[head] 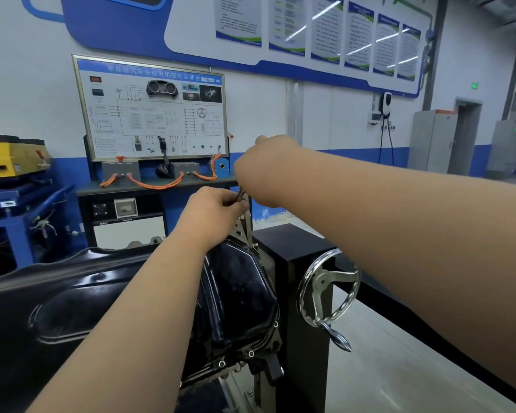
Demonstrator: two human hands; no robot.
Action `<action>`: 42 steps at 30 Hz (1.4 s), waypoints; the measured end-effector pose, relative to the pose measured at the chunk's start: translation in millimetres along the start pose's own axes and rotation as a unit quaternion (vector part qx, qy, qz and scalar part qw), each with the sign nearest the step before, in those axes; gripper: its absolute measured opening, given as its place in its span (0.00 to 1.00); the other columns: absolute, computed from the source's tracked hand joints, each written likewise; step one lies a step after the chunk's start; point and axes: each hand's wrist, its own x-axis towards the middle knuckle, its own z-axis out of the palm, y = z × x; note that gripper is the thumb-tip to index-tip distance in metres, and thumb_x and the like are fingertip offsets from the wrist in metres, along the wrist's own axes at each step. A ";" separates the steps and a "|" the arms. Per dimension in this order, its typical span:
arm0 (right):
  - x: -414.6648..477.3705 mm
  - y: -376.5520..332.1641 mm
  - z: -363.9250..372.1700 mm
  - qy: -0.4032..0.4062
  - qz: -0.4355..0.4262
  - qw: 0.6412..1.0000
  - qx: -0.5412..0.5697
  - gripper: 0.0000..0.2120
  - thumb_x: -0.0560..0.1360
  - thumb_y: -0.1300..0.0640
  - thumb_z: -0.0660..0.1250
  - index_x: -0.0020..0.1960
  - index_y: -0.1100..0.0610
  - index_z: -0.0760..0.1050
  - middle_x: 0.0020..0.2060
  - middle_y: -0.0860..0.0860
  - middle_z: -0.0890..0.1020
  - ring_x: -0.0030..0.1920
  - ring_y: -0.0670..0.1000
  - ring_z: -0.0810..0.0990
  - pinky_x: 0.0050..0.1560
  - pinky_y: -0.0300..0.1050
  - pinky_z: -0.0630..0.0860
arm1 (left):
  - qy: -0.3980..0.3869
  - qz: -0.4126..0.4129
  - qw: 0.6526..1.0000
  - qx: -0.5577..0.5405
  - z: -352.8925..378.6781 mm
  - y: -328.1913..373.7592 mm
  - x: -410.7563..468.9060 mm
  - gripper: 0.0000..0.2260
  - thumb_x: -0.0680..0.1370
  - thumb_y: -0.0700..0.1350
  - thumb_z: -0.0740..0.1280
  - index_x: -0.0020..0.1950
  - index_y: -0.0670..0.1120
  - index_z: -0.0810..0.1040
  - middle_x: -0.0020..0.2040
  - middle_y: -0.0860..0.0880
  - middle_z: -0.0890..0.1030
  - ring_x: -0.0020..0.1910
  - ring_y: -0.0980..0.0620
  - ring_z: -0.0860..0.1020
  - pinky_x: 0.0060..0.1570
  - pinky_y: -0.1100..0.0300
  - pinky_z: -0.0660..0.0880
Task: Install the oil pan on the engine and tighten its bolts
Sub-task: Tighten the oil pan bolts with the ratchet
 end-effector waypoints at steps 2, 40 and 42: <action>0.6 2.3 3.0 -0.008 0.006 0.999 0.045 0.06 0.79 0.54 0.58 0.47 0.56 0.71 0.36 0.49 0.75 0.35 0.51 0.74 0.38 0.46 0.71 | -0.004 0.007 1.000 0.003 0.4 1.1 -1.0 0.08 0.77 0.53 0.66 0.41 0.55 0.82 0.22 0.58 0.72 0.22 0.59 0.66 0.23 0.69 0.63; -6.4 0.9 2.4 -0.002 -0.040 0.999 -0.014 0.13 0.80 0.54 0.58 0.37 0.56 0.64 0.33 0.50 0.69 0.32 0.48 0.68 0.31 0.41 0.64 | -0.062 0.043 0.992 0.106 5.9 6.4 -2.8 0.10 0.82 0.47 0.56 0.51 0.50 0.77 0.44 0.56 0.80 0.46 0.51 0.77 0.47 0.55 0.74; -6.9 0.5 2.0 0.026 -0.011 0.999 0.014 0.04 0.77 0.60 0.61 0.45 0.56 0.67 0.41 0.52 0.71 0.47 0.53 0.71 0.48 0.50 0.73 | -0.072 0.044 0.992 0.099 6.9 5.1 -2.5 0.09 0.82 0.46 0.56 0.54 0.50 0.76 0.47 0.57 0.79 0.49 0.53 0.77 0.51 0.55 0.73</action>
